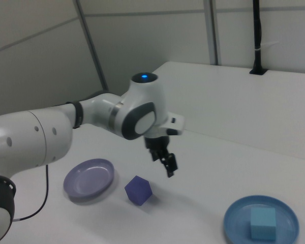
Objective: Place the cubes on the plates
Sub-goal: 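Move the gripper to the purple cube and grasp it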
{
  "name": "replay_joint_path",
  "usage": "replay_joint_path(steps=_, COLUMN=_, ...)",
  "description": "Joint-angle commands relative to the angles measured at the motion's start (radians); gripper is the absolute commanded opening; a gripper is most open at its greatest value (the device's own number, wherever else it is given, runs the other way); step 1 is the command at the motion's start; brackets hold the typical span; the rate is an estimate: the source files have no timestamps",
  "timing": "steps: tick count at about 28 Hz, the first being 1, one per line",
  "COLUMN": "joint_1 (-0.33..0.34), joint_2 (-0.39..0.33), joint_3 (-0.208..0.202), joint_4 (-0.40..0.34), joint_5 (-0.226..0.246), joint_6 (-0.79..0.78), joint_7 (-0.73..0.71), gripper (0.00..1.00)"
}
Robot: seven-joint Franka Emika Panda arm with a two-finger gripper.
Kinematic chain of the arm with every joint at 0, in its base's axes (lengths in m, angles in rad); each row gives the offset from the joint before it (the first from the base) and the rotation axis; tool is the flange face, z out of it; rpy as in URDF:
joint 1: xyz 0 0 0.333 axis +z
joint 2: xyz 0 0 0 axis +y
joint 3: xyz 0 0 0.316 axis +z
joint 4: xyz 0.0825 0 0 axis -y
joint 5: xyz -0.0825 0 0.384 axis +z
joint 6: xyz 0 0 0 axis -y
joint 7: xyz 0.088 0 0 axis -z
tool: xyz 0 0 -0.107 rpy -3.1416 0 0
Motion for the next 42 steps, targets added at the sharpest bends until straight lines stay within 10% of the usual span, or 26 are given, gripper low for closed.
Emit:
replay_joint_path(steps=1, joint_1=0.062, joint_2=-0.029, joint_3=0.009, joint_4=-0.076, joint_5=-0.067, joint_6=-0.024, joint_7=-0.005, gripper=1.00)
replay_joint_path(steps=22, joint_1=0.139, joint_2=0.003, joint_3=0.009, joint_4=-0.146, joint_5=-0.184, joint_6=-0.021, joint_7=-0.002, gripper=0.99)
replay_joint_path(steps=28, joint_1=0.142, joint_2=0.003, joint_3=0.010, joint_4=-0.143, joint_5=-0.181, joint_6=-0.020, joint_7=0.003, gripper=0.20)
replay_joint_path(steps=31, joint_1=0.145, joint_2=-0.008, joint_3=0.016, joint_4=-0.137, joint_5=-0.175, joint_6=-0.026, joint_7=0.015, gripper=0.00)
replay_joint_path(steps=42, joint_1=0.156, joint_2=-0.080, joint_3=0.159, joint_4=-0.100, joint_5=-0.165, joint_6=-0.110, joint_7=0.113, gripper=0.00)
